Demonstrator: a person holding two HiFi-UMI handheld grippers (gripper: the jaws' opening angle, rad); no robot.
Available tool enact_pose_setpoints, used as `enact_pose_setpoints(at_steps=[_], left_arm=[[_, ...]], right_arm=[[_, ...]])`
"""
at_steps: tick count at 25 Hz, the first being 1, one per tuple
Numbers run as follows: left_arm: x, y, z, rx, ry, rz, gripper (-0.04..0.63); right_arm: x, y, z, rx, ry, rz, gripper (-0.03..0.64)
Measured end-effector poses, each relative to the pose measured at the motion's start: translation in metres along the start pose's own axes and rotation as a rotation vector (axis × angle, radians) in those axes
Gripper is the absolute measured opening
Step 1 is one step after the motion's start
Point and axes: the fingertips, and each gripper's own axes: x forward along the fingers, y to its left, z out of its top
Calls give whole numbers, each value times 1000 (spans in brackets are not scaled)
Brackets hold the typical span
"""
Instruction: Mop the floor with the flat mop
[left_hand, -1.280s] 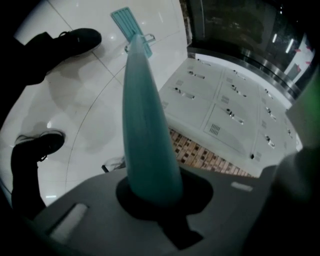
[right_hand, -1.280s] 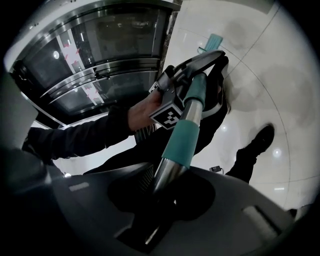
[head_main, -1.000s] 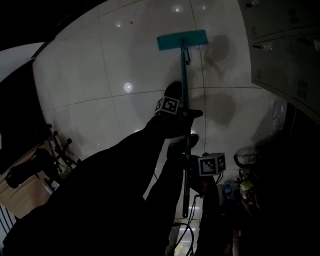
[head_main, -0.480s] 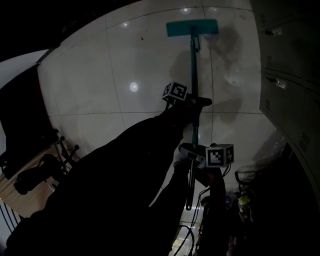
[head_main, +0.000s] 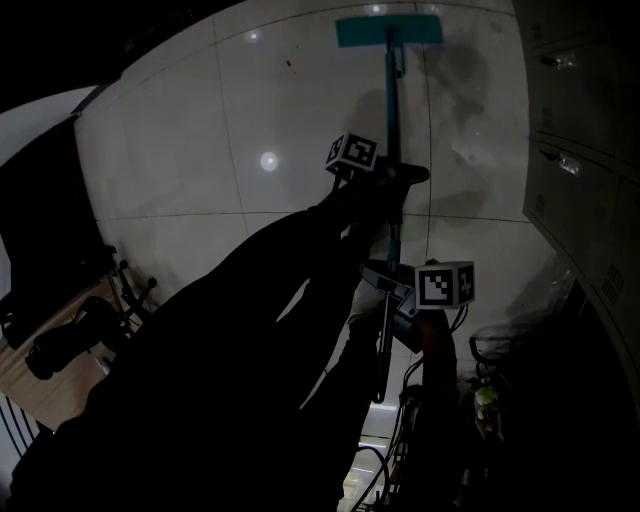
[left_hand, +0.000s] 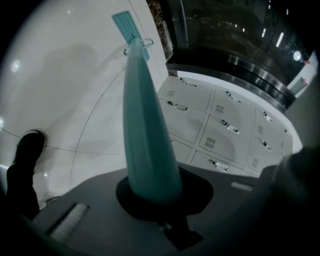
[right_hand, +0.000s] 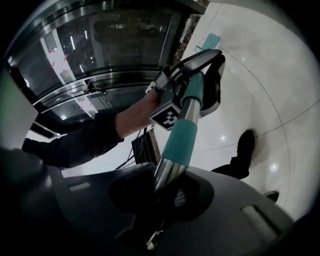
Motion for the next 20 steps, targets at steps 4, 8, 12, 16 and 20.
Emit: enact_pose_setpoints(at_steps=[4,8,12,16,20], left_arm=[[0,12,-44,-1,-6,8,38],[5,29,-108,4,4,12,38],[10,53,-188,1,4,16,38],[19,85,-269,-4,7,17,38],[28,127,-349,-12,8,27,38]], right_arm=[[-10,-8,-48,-19,24,-16,97],[-24,-18,-114,-47,43,-26,97],[-40,-31,-196,-45,58,-44,98],[-57,-73,-286,-84,77,-80,100],[-66,-78,-364,-67,78,-44,100]])
